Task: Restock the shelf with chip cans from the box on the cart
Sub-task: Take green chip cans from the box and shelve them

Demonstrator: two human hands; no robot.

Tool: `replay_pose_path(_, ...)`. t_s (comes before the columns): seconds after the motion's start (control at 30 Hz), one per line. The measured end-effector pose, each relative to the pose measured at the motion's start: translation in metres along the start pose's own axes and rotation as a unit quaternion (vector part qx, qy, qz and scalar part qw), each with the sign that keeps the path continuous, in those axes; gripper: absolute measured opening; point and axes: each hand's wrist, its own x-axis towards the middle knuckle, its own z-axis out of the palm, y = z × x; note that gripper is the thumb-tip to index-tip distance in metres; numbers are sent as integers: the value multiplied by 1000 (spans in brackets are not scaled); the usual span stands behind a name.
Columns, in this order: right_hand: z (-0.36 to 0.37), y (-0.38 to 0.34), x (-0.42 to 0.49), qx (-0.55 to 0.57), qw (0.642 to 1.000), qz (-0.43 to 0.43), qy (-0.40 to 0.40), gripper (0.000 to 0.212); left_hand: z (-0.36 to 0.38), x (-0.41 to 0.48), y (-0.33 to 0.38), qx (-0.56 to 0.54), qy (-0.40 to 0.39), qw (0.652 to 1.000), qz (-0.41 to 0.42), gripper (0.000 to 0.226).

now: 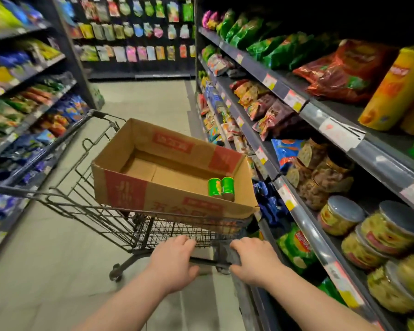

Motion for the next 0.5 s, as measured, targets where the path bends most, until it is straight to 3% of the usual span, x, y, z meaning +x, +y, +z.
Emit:
replay_pose_path(0.17, -8, 0, 38, -1, 1000, -5, -5, 56, -7, 32, -18, -12, 6, 1000, -9, 58)
replay_pose_path(0.5, -45, -6, 126, 15, 997, 71, -5, 57, -43, 139, -76, -11, 13, 998, 60, 60)
